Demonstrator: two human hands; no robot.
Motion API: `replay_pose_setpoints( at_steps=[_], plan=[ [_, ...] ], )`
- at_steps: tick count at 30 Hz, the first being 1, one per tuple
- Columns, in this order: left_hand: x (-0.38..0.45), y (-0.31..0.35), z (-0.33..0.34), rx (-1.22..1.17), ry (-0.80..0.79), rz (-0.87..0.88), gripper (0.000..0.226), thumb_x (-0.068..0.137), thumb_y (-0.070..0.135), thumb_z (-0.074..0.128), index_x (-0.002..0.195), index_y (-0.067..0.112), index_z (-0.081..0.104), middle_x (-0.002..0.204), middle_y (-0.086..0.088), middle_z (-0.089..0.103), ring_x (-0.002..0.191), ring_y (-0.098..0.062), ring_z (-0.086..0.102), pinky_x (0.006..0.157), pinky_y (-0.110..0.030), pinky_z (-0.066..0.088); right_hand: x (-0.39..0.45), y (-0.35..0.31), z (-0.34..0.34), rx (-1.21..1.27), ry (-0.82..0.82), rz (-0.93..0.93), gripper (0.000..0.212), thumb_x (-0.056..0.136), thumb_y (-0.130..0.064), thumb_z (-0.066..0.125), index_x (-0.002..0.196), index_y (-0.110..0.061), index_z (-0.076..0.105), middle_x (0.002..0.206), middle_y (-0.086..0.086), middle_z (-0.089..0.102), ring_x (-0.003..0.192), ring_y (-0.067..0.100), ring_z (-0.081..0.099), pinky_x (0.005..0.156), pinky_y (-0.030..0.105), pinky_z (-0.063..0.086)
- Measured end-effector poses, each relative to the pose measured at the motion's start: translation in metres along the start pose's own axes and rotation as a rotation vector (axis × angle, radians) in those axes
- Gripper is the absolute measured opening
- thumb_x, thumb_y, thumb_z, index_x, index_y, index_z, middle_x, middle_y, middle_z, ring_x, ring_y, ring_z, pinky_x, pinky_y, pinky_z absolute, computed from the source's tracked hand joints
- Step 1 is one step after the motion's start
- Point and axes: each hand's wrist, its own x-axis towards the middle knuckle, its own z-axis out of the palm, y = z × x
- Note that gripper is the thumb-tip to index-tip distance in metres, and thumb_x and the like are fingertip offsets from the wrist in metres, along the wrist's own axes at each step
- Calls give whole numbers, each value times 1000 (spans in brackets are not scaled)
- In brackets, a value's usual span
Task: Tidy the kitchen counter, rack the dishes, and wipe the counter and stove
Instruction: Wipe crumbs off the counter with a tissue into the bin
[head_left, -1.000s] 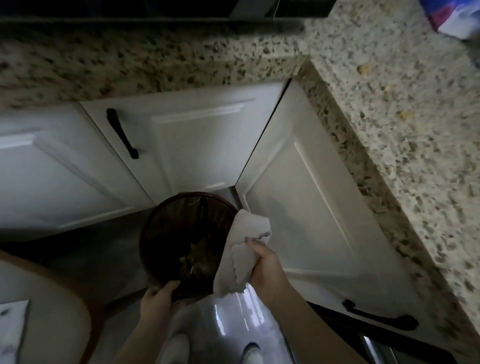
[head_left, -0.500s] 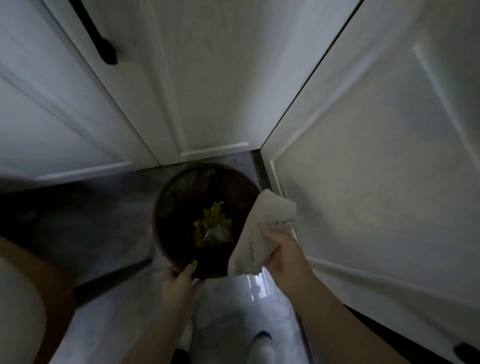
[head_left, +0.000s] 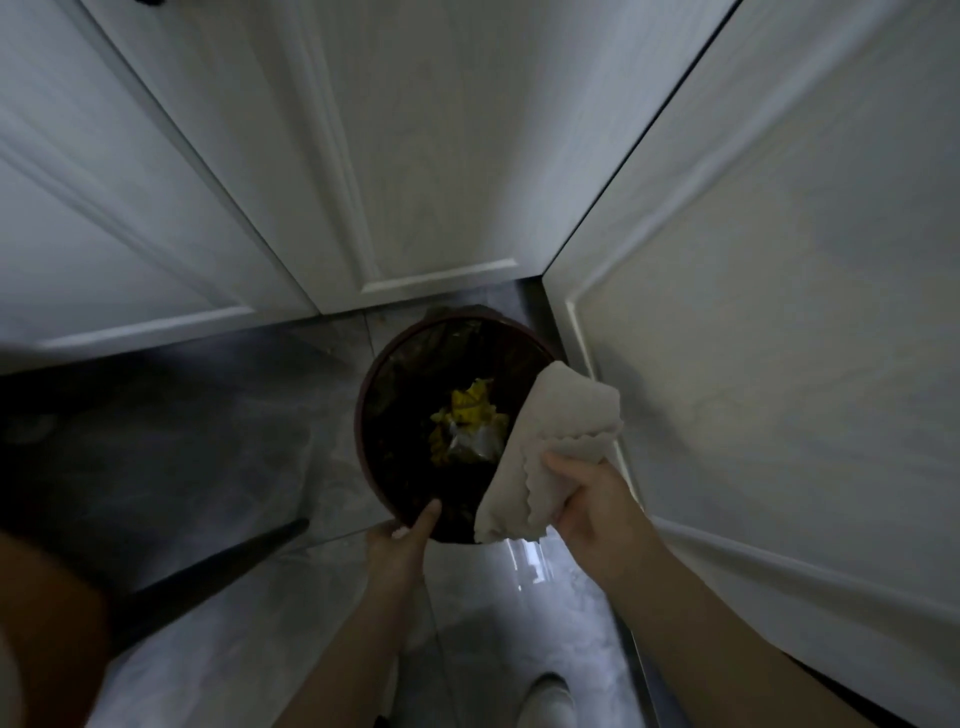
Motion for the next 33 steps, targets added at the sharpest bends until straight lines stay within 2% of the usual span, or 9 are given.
replay_pose_setpoints(
  at_steps=[4, 10, 12, 15, 19, 21, 24, 28, 33],
  plan=[
    [-30, 30, -16, 34, 73, 43, 52, 86, 47, 61, 120, 9, 52, 109, -4, 59, 98, -24, 54, 95, -40, 44, -28, -10, 16, 29, -50, -24, 38, 87, 0, 55, 125, 0, 52, 108, 17, 66, 95, 31, 65, 75, 39, 57],
    [-132, 142, -28, -152, 28, 366, 37, 98, 30, 45, 128, 9, 52, 129, -7, 55, 103, -17, 54, 87, -27, 42, -104, -72, 75, 138, -124, -88, 38, 89, 2, 53, 127, -6, 54, 120, 18, 62, 101, 30, 63, 77, 37, 58],
    [-174, 177, -28, -175, -32, 468, 39, 98, 30, 45, 133, 13, 50, 134, -3, 52, 110, -13, 51, 95, -24, 38, -133, -101, 95, 147, -126, -97, 33, 92, -1, 50, 125, 0, 55, 121, 21, 60, 105, 34, 60, 87, 42, 54],
    [-233, 220, -29, -231, -200, 536, 34, 95, 35, 51, 125, 19, 59, 130, 0, 58, 120, -19, 52, 108, -40, 38, -181, -147, 122, 122, -187, -154, 37, 93, -3, 49, 130, 5, 50, 121, 23, 59, 114, 38, 56, 105, 49, 40],
    [-329, 272, -31, -187, -394, 687, 37, 90, 55, 46, 110, 34, 68, 121, 7, 64, 112, -12, 59, 90, -32, 50, -269, -216, 143, 191, -308, -206, 38, 88, -7, 55, 125, 1, 57, 120, 21, 63, 111, 35, 60, 102, 45, 44],
    [-377, 294, -28, -149, -471, 749, 49, 88, 61, 41, 117, 29, 65, 123, 4, 64, 115, -14, 58, 95, -36, 48, -312, -250, 147, 231, -355, -251, 42, 83, -9, 58, 123, 0, 59, 120, 21, 63, 114, 36, 58, 104, 46, 42],
    [-438, 318, -17, -143, -569, 778, 47, 95, 51, 38, 122, 21, 63, 125, -1, 63, 118, -22, 57, 104, -47, 42, -365, -292, 139, 286, -374, -339, 37, 81, -10, 58, 116, -1, 63, 116, 18, 66, 109, 32, 62, 101, 44, 44],
    [-508, 344, 2, -76, -598, 901, 47, 100, 46, 26, 118, 21, 62, 127, 2, 61, 111, -7, 58, 89, -25, 46, -428, -341, 110, 436, -353, -471, 34, 78, -9, 55, 110, -2, 65, 109, 15, 69, 96, 27, 68, 92, 41, 49],
    [-593, 370, 49, -83, -697, 921, 44, 101, 44, 23, 112, 22, 60, 118, 5, 59, 99, -7, 59, 81, -24, 45, -499, -387, 41, 572, -243, -658, 31, 86, -10, 44, 110, -5, 63, 100, 12, 71, 89, 27, 69, 86, 39, 51]
  ],
)
